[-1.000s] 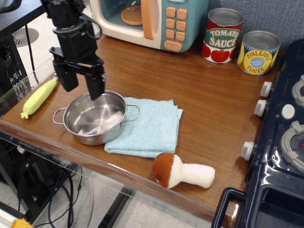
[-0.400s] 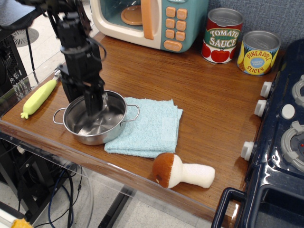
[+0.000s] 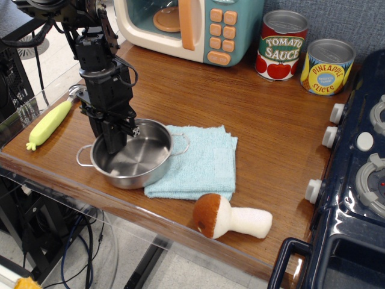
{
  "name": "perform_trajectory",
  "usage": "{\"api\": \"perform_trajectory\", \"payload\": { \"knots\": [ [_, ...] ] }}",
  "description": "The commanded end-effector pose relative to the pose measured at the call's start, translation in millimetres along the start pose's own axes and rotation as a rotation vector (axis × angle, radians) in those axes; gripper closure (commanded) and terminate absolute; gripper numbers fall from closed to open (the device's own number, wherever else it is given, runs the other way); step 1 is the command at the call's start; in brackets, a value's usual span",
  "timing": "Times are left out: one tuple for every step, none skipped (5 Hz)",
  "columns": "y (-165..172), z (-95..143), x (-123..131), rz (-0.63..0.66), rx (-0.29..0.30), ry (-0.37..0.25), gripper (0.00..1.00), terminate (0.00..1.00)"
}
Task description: Move the pot to the front of the can with the yellow label.
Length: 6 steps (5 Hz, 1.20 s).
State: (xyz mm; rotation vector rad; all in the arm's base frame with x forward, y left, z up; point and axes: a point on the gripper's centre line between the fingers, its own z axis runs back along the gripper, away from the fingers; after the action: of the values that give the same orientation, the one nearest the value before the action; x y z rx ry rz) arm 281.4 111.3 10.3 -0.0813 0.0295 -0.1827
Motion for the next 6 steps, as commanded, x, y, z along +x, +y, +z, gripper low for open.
{"api": "perform_trajectory", "payload": {
  "knots": [
    [1.5,23.0,3.0,0.000,0.063,-0.060,1.00,0.00],
    [9.6,44.8,-0.7,0.048,0.082,-0.106,1.00,0.00],
    [9.8,56.9,-0.2,0.066,0.087,-0.125,1.00,0.00],
    [7.8,78.5,6.2,0.122,0.048,-0.158,1.00,0.00],
    [-11.9,97.2,21.3,0.186,-0.010,-0.187,1.00,0.00],
    [-36.0,107.8,43.8,0.253,-0.040,-0.197,1.00,0.00]
  ]
}}
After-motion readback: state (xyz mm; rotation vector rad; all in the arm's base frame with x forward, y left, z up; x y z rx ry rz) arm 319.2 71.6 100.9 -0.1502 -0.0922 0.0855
